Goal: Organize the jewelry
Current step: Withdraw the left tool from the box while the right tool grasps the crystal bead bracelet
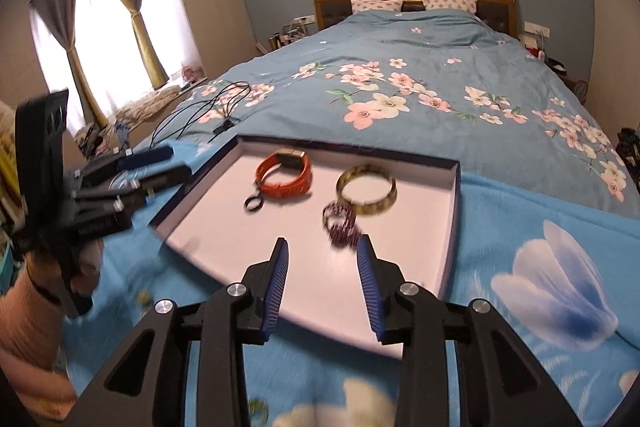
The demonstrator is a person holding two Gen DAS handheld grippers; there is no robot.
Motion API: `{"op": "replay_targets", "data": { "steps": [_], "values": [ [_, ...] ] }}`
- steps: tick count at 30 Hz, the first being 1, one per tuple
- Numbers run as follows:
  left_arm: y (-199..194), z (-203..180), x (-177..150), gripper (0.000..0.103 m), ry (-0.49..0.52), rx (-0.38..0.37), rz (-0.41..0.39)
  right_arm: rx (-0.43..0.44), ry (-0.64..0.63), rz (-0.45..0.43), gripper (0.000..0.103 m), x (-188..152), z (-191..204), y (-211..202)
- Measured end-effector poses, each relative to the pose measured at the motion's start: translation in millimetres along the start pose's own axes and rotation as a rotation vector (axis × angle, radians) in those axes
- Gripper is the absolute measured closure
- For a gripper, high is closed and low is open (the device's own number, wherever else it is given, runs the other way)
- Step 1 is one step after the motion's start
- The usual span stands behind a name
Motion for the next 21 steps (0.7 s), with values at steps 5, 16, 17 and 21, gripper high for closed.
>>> {"op": "replay_targets", "data": {
  "steps": [5,16,17,21],
  "values": [
    [-36,2,-15,0.038,0.003,-0.009,-0.022,-0.009,-0.044,0.040,0.070,-37,8,-20],
    [-72,-1,-65,0.034,-0.004,-0.034,0.009,-0.056,-0.049,0.128,0.070,-106,9,-35],
    [-72,-2,-67,0.034,-0.005,-0.039,0.012,-0.059,-0.047,0.132,0.069,-108,9,-34],
    [-75,-6,-71,0.034,-0.011,-0.052,0.011,-0.068,-0.053,0.126,0.069,-112,9,-32]
  ]
}}
Point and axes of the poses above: each gripper's, at about its wrist camera, not at the fingertips, and y roughly the way its jaws point, z to its left, x to its top, the point moved 7 cm from there along y, roughly the way its jaws point, and after that the axes turned 1 degree about y, right-handed, at the moved point
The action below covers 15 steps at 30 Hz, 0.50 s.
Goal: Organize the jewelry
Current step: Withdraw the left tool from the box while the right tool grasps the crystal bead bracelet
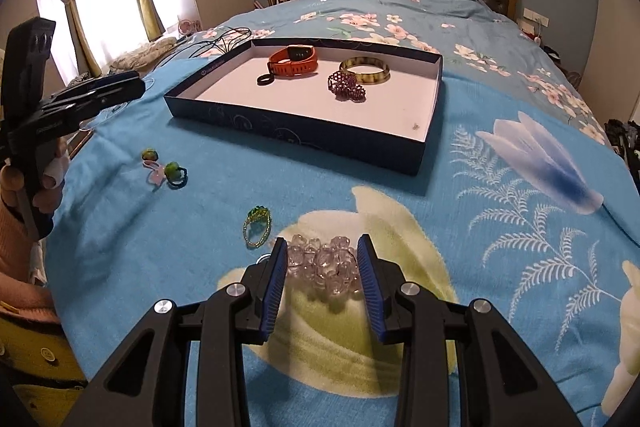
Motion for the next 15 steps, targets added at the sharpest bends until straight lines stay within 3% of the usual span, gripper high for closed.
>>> {"op": "replay_targets", "data": {
  "steps": [2,5,15],
  "values": [
    [0,-2,-1,0.034,-0.002,-0.005,0.001,0.002,0.005,-0.001,0.075,-1,-1,-1],
    [-4,-4,-5,0.034,-0.003,-0.006,0.001,0.020,0.018,-0.005,0.095,-1,-2,-3],
    [-9,-3,-13,0.034,-0.013,-0.017,0.012,0.060,0.084,-0.085,0.095,14,-7,-25]
  ]
}}
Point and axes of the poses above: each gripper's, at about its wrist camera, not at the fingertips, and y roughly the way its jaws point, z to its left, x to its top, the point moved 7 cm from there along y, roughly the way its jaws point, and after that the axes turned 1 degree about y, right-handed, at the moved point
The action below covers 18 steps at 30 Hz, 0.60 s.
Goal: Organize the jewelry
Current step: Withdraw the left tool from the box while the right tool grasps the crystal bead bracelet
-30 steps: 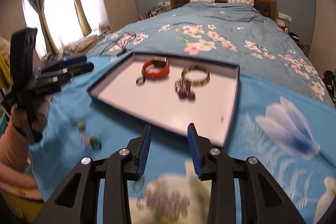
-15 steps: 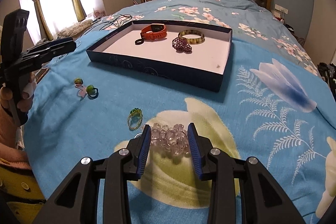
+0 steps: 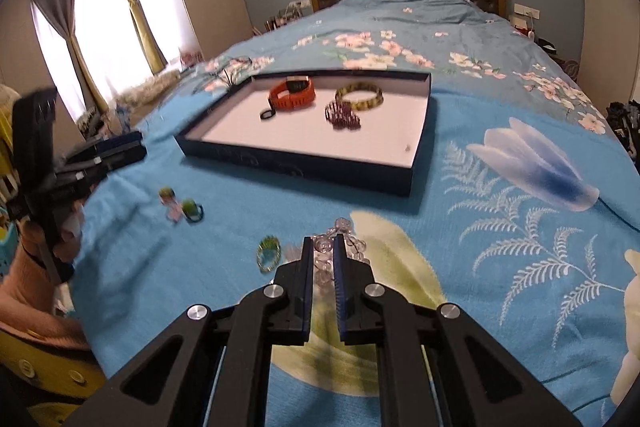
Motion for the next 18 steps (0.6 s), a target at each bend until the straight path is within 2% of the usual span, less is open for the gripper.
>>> {"op": "replay_targets", "data": {
  "steps": [8,13,18],
  "values": [
    [-11,-11,-10,0.034,0.029,-0.049,-0.010,0.005,0.021,-0.074,0.095,15,2,-16],
    [-13,-22,-21,0.035,0.066,-0.075,0.012,0.011,0.027,-0.106,0.095,21,2,-21],
    [-6,-35,-31,0.039,0.097,-0.109,0.053,0.017,0.029,-0.101,0.095,21,2,-18]
  ]
}}
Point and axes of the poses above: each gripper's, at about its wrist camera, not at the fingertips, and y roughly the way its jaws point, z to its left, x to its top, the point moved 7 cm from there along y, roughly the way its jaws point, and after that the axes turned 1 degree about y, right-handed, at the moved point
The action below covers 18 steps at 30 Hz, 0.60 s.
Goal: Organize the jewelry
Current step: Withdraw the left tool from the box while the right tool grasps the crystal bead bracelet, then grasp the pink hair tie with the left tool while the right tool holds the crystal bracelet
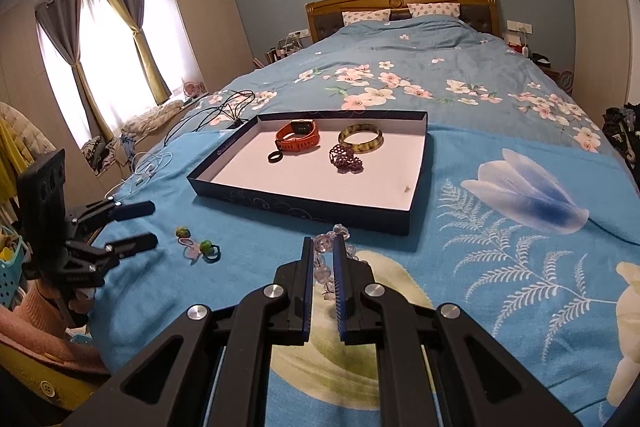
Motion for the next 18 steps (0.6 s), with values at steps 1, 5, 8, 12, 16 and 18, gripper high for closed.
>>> {"op": "replay_targets", "data": {
  "steps": [1,5,8,12,16,18],
  "values": [
    [3,-3,-2,0.042,0.007,-0.005,0.012,0.000,0.002,-0.001,0.095,0,0,0],
    [19,-13,-7,0.052,0.037,-0.031,0.074,0.006,0.000,0.000,0.095,-1,2,2],
    [28,-12,-9,0.053,0.022,-0.046,0.106,0.009,0.002,0.000,0.095,-1,2,2],
    [42,-7,-12,0.055,-0.007,-0.060,0.155,0.016,0.005,0.003,0.095,-1,3,4],
    [54,-2,-16,0.067,-0.040,-0.063,0.208,0.022,0.004,0.004,0.095,-2,4,4],
    [55,0,-16,0.068,-0.051,-0.065,0.208,0.024,0.006,0.003,0.095,-1,4,4]
  ]
}}
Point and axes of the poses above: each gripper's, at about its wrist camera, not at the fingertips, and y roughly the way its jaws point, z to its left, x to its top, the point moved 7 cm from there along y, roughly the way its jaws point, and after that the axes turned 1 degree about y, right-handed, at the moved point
